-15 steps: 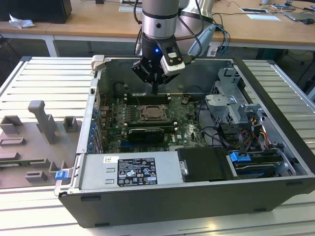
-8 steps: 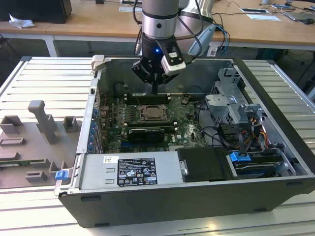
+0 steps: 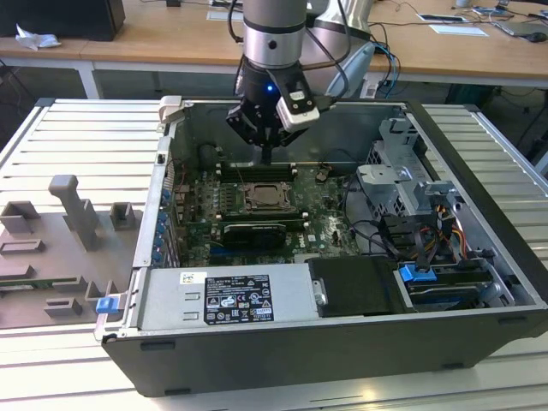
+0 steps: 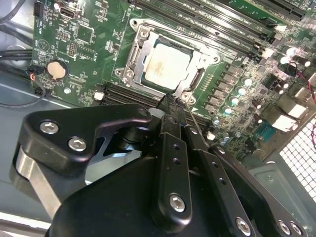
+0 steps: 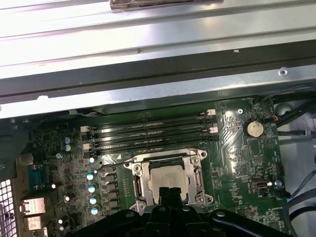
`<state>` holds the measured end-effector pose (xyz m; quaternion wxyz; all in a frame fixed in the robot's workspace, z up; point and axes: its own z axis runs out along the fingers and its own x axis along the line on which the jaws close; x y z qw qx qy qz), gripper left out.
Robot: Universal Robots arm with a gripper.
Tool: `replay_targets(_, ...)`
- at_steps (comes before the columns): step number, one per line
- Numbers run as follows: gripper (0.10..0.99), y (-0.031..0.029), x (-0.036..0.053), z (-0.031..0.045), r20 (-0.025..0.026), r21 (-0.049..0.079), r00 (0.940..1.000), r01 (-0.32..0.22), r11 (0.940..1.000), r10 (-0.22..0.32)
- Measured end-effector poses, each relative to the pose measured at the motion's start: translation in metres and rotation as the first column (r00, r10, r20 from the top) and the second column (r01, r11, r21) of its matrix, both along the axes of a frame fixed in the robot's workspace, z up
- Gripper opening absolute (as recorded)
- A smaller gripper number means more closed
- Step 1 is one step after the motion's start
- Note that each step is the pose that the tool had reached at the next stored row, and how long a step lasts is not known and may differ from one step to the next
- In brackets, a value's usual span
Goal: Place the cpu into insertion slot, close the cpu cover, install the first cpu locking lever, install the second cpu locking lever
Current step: 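Install the first cpu locking lever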
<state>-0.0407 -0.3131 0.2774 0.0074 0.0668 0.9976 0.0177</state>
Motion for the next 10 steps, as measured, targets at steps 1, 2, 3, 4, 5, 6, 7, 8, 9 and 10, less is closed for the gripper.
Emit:
replay_targets(1,0.106,0.0,-0.0023,-0.0003,0.0003,0.0,1.0,0.0,1.0,0.0)
replay_targets(2,0.106,0.0,-0.0047,-0.0004,0.0004,0.0,1.0,0.0,1.0,0.0)
replay_targets(3,0.106,0.0001,-0.0074,-0.0007,0.0009,0.001,1.0,0.0,1.0,0.0)
replay_targets(4,0.106,0.0001,-0.0089,-0.0011,0.001,0.001,1.0,0.0,1.0,0.0)
replay_targets(5,0.106,0.0,-0.011,-0.0016,0.0008,0.001,1.0,0.0,1.0,0.0)
replay_targets(6,0.106,0.0,-0.0136,-0.0025,0.0009,0.001,1.0,-0.001,1.0,0.001)
replay_targets(7,0.106,0.0,-0.0185,-0.0052,0.0011,0.001,1.0,-0.003,1.0,0.003)
replay_targets(8,0.106,0.0,-0.0202,-0.0064,0.0011,0.001,1.0,-0.005,1.0,0.005)
replay_targets(9,0.106,0.0,-0.0214,-0.0077,0.001,0.001,1.0,-0.009,1.0,0.009)
replay_targets(10,0.106,0.0,-0.022,-0.0096,0.001,0.001,0.9996,-0.027,0.9996,0.027)
